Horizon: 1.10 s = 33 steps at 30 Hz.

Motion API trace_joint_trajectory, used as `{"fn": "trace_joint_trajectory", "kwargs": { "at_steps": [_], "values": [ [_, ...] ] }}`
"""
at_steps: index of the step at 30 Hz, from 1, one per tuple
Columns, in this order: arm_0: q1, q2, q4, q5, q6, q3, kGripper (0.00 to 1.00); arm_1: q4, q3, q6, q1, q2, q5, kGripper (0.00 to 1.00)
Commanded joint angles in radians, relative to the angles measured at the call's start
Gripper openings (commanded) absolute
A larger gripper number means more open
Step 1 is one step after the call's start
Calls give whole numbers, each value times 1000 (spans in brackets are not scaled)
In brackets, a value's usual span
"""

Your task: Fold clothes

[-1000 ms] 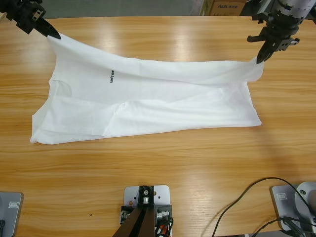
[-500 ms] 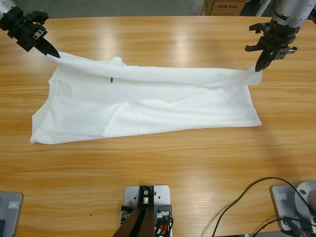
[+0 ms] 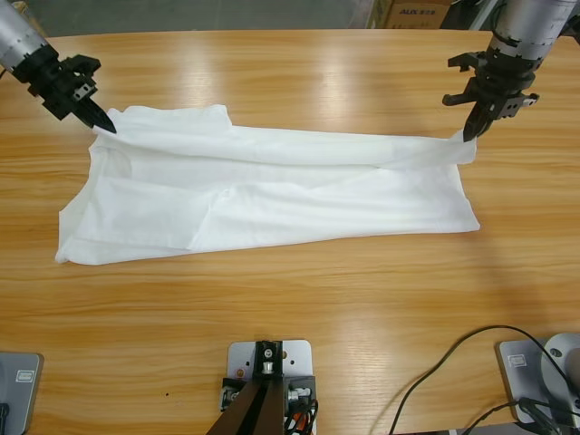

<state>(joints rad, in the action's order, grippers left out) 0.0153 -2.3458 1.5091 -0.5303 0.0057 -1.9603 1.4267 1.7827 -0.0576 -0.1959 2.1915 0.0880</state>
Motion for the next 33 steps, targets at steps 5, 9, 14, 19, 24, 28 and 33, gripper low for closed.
{"fn": "trace_joint_trajectory", "kwargs": {
  "at_steps": [5,9,14,19,24,28,33],
  "values": [
    [19,-113,146,62,3,62,0,-8,-42,11,-19,42,6,0],
    [23,-130,137,78,3,83,0,-8,-47,12,-20,54,6,0],
    [26,-151,120,87,2,111,0,-19,-61,12,-20,68,6,0],
    [26,-145,94,96,0,142,0,-32,-63,12,-20,64,17,0],
    [26,-123,86,97,1,149,572,-31,-70,15,-20,60,47,999],
    [26,-90,82,105,0,149,763,-32,-91,19,-20,38,61,1000],
    [26,-30,74,107,0,148,803,-49,-93,4,-9,-55,54,1000]
  ]
}}
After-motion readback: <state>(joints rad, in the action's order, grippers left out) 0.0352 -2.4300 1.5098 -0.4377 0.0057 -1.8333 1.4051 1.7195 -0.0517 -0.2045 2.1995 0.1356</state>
